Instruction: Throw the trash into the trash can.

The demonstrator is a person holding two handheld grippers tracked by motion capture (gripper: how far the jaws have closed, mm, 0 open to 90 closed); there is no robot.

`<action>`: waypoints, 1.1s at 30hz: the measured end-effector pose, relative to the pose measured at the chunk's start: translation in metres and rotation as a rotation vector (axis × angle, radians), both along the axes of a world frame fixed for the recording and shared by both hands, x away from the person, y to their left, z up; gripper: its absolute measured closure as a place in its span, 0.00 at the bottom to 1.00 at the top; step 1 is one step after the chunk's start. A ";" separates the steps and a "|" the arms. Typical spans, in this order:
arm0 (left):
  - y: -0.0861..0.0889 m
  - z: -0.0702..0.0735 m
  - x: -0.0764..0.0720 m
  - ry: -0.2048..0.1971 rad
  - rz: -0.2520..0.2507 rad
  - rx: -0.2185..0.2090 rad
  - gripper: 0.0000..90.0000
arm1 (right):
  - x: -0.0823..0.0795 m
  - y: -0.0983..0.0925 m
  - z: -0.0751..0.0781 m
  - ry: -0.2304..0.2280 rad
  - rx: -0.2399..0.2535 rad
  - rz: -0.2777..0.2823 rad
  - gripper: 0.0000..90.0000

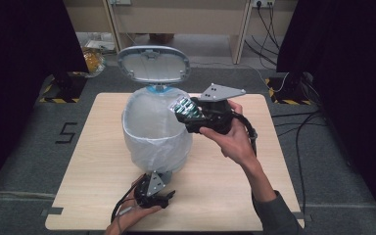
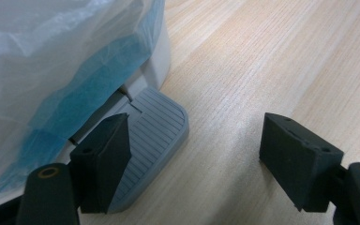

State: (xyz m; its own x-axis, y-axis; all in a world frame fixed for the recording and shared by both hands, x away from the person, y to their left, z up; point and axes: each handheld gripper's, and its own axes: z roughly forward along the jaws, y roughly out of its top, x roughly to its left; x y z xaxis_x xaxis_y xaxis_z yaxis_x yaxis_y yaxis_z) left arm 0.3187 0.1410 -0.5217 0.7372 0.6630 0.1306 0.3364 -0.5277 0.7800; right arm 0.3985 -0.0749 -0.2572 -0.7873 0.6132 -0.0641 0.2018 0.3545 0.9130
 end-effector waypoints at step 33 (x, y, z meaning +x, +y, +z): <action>0.000 0.000 -0.001 -0.005 0.004 -0.001 0.29 | 0.042 0.051 -0.025 0.060 -0.038 -0.018 0.26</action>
